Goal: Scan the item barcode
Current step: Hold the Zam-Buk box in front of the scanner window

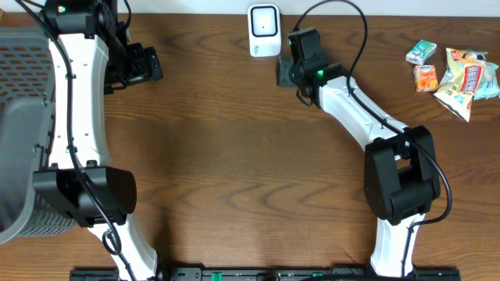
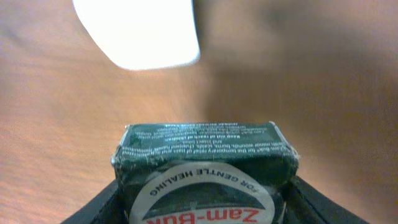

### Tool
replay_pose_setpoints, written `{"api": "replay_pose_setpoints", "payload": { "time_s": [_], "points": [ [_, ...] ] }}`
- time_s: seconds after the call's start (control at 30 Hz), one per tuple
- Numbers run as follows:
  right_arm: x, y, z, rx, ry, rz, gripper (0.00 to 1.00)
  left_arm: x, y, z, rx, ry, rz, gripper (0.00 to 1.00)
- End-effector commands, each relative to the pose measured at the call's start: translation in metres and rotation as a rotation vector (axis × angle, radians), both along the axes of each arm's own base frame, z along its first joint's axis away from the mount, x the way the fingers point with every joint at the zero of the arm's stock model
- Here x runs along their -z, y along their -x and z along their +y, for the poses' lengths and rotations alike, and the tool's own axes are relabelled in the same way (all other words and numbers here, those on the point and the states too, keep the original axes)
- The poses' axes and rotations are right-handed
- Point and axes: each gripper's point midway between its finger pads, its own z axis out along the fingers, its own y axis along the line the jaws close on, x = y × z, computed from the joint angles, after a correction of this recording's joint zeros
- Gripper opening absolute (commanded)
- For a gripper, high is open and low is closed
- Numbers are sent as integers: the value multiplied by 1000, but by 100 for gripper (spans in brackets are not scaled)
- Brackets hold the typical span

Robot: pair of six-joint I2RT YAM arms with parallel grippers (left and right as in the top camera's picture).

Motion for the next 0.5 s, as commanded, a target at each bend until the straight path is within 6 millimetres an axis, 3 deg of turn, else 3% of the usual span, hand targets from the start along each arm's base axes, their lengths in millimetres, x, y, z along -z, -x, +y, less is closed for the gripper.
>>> {"api": "replay_pose_setpoints", "payload": {
  "time_s": [0.0,0.07,0.2,0.33,0.47],
  "points": [
    [-38,-26,8,-15,-47,-164,45,1,0,3,0,-10,6,98],
    [-57,-38,14,-16,-82,-255,39,1,0,3,0,-10,6,98],
    [-99,-66,25,-30,-142,-492,41,1,0,3,0,-10,6,98],
    [-109,-83,32,-28,-193,-627,39,1,0,3,0,-10,6,98],
    [-103,-103,39,-27,-201,-651,39,1,0,3,0,-10,6,98]
  ]
}}
